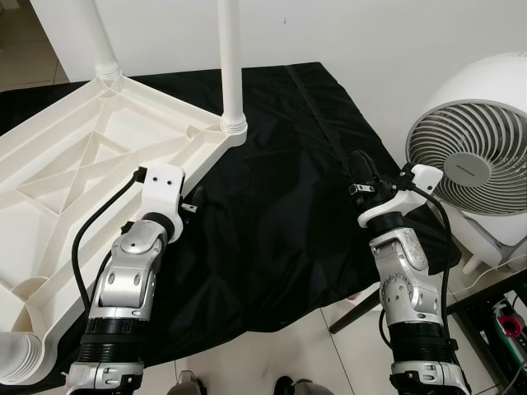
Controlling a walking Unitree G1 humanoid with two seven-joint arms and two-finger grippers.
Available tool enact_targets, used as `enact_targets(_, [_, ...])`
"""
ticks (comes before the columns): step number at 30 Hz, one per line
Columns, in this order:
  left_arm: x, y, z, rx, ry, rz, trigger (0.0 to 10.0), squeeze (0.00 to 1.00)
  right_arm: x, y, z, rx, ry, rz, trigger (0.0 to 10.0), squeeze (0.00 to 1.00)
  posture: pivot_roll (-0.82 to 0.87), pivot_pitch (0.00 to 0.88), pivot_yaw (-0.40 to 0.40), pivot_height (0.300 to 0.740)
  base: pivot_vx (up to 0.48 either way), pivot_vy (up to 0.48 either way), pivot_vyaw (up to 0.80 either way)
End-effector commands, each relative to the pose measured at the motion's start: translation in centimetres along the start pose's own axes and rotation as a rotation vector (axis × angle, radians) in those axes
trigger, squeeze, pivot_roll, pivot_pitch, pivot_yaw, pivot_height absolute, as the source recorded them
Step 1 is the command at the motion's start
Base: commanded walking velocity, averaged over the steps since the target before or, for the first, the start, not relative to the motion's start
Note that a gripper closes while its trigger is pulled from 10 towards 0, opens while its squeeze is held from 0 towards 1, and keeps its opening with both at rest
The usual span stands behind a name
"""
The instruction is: Building children table
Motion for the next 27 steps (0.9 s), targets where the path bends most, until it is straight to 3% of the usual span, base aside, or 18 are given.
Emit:
enact_targets(1, [0.8, 0.0, -0.6, 0.004, 0.067, 0.005, 10.0, 0.00, -0.5, 0.1, -0.3, -0.004, -0.015, -0.010, 10.0, 0.00, 0.12, 0.132, -0.033, 0.740, 0.000, 0.000, 0.00])
enact_targets(5, [2.1, 0.0, -1.3, 0.005, 0.160, 0.016, 10.0, 0.00, -0.7, 0.0, -0.4, 0.002, -0.023, -0.026, 10.0, 0.00, 0.12, 0.134, -0.039, 0.740, 0.000, 0.000, 0.00])
enact_targets(8, [2.7, 0.2, -2.3, -0.036, 0.208, -0.016, 10.0, 0.00, -1.0, -0.2, -0.2, 0.021, -0.033, -0.035, 10.0, 0.00, 0.14, 0.140, -0.057, 0.740, 0.000, 0.000, 0.00])
enact_targets(9, [2.6, 0.5, -3.4, -0.074, 0.236, -0.024, 10.0, 0.00, -1.1, -0.4, -0.1, 0.033, -0.040, -0.038, 10.0, 0.00, 0.15, 0.142, -0.062, 0.740, 0.000, 0.000, 0.00])
enact_targets(15, [1.9, 0.7, -4.3, -0.088, 0.238, -0.022, 10.0, 0.00, -1.2, -0.4, 0.0, 0.042, -0.046, -0.047, 10.0, 0.00, 0.16, 0.146, -0.073, 0.740, 0.000, 0.000, 0.00])
enact_targets(18, [1.5, 1.0, -6.0, -0.129, 0.270, -0.063, 10.0, 0.00, -1.6, -0.5, 0.1, 0.059, -0.062, -0.066, 10.0, 0.00, 0.18, 0.152, -0.089, 0.740, 0.000, 0.000, 0.00])
enact_targets(21, [1.6, 1.0, -6.9, -0.151, 0.284, -0.061, 10.0, 0.00, -1.8, -0.5, 0.1, 0.065, -0.070, -0.079, 10.0, 0.00, 0.20, 0.156, -0.097, 0.740, 0.000, 0.000, 0.00])
enact_targets(27, [0.6, -0.2, -8.3, -0.085, 0.259, -0.045, 10.0, 0.00, -2.4, -0.6, 0.6, 0.078, -0.090, -0.116, 10.0, 0.00, 0.23, 0.163, -0.113, 0.740, 0.000, 0.000, 0.00])
Point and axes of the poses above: a point about 5 cm out from each wrist's last joint towards the gripper, its own z axis pointing out of the wrist towards the gripper, its own x axis along the axis of the wrist's last joint, y = z × x, the point moved 1 cm from there along z, pointing out of the wrist towards the gripper, and after that the axes turned 1 degree about -z, right-handed, at the moved point
